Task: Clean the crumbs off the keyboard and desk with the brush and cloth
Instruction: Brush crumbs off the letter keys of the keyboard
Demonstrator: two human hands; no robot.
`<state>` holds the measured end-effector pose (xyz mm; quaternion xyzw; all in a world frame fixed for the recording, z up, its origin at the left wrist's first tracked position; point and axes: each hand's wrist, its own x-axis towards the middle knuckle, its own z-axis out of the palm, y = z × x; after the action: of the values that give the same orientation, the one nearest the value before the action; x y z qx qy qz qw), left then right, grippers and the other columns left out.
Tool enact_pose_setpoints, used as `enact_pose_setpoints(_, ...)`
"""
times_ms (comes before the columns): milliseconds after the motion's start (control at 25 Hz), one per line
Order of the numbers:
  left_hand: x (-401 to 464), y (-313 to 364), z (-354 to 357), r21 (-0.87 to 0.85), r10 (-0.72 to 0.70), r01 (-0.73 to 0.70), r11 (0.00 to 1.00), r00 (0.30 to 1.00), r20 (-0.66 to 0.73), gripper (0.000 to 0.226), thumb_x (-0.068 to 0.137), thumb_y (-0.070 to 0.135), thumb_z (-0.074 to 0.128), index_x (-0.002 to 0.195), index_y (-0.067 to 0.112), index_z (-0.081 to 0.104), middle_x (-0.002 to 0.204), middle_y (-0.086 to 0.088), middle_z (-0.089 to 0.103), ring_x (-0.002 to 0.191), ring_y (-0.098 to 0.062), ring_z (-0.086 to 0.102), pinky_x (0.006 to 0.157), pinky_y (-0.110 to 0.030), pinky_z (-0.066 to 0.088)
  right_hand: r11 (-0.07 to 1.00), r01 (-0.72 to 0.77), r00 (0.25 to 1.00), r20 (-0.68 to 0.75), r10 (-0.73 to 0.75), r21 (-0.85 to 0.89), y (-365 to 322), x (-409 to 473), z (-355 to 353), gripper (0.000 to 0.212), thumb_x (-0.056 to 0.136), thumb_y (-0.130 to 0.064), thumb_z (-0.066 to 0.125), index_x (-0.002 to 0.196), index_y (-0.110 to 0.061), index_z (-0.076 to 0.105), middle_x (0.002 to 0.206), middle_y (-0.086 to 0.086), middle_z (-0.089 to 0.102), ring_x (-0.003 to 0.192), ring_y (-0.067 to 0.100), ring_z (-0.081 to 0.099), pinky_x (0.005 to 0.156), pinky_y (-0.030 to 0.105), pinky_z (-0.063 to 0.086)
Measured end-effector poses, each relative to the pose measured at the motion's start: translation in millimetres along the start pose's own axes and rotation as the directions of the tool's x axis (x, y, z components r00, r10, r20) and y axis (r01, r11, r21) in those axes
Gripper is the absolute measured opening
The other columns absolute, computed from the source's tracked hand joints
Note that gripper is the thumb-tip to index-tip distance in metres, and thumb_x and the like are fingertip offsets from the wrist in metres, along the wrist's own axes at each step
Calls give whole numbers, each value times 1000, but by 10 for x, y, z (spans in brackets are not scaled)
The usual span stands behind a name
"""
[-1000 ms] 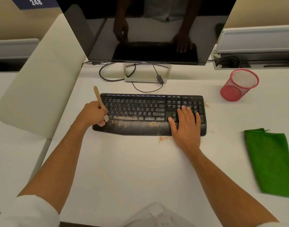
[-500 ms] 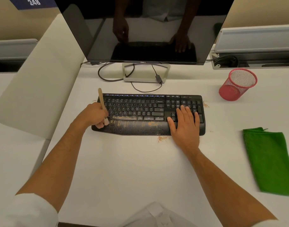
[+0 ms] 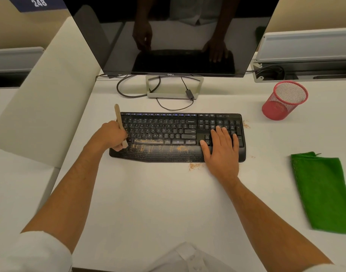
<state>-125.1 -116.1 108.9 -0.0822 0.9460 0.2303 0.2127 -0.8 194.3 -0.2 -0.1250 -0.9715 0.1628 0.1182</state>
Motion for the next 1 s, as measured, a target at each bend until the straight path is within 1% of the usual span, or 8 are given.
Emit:
enact_pose_setpoints(80, 21, 25, -15, 56, 90, -86, 995, 994, -62, 14, 95, 15, 52, 97, 5, 61, 86, -12, 68, 75, -27, 68, 67, -40, 56, 1000, 1, 1000, -3, -1, -1, -6, 1, 1, 62, 103, -54, 33, 146, -12, 47, 155, 7, 43, 149, 23, 28, 125, 46, 6)
enact_pose_setpoints(120, 6, 60, 5, 75, 163, -157, 985, 983, -83, 16, 97, 19, 51, 96, 7, 62, 87, -10, 68, 75, -23, 66, 67, -37, 54, 1000, -1, 1000, -4, 1, -1, -2, -1, 3, 61, 104, -53, 35, 146, -12, 47, 155, 7, 43, 149, 23, 28, 125, 46, 6)
enact_pose_setpoints(240, -74, 212, 147, 22, 337, -336, 942, 939, -69, 19, 101, 30, 51, 107, 17, 64, 94, 0, 65, 83, -15, 61, 76, -31, 47, 1000, -1, 1000, -8, 1, 8, -5, 1, 5, 60, 103, -53, 36, 146, -12, 47, 155, 7, 43, 149, 23, 29, 125, 46, 7)
enact_pose_setpoints(440, -152, 537, 451, -131, 438, -445, 886, 896, -81, 18, 100, 28, 54, 107, 18, 67, 99, 8, 64, 89, -1, 59, 74, -15, 43, 1000, 1, 1000, -6, -1, 8, -2, 7, -4, 60, 104, -52, 36, 146, -12, 47, 156, 7, 42, 149, 23, 28, 125, 46, 6)
enact_pose_setpoints(600, -251, 826, 657, -191, 560, -548, 814, 828, 15, 16, 94, 28, 64, 104, 17, 71, 99, 22, 62, 91, 4, 60, 76, -7, 41, 1000, 2, 1000, -17, -2, -1, -5, 3, 3, 59, 103, -52, 36, 145, -12, 48, 155, 7, 44, 148, 23, 30, 125, 46, 7)
enact_pose_setpoints(680, -273, 967, 739, -192, 609, -589, 785, 790, 71, 15, 94, 28, 65, 102, 17, 72, 99, 24, 61, 94, 5, 59, 81, -10, 42, 1000, 5, 1000, -23, -5, -4, 0, 4, 12, 60, 103, -53, 35, 144, -12, 49, 153, 7, 45, 147, 24, 32, 125, 47, 10)
enact_pose_setpoints(800, -289, 1107, 839, -175, 669, -647, 742, 732, 131, 16, 94, 25, 63, 102, 15, 72, 104, 17, 63, 96, 2, 59, 88, -14, 44, 1000, 6, 1000, -26, -6, -6, 5, 4, 21, 61, 103, -53, 33, 143, -11, 50, 152, 8, 47, 147, 24, 33, 124, 48, 12)
enact_pose_setpoints(1000, -254, 1068, 789, -16, 649, -660, 751, 733, 204, 16, 96, 23, 60, 105, 13, 70, 106, 8, 63, 100, -10, 57, 91, -24, 42, 1000, 3, 1000, -15, -4, -11, 3, 6, 16, 61, 103, -54, 33, 144, -12, 49, 153, 7, 45, 148, 23, 31, 125, 47, 10)
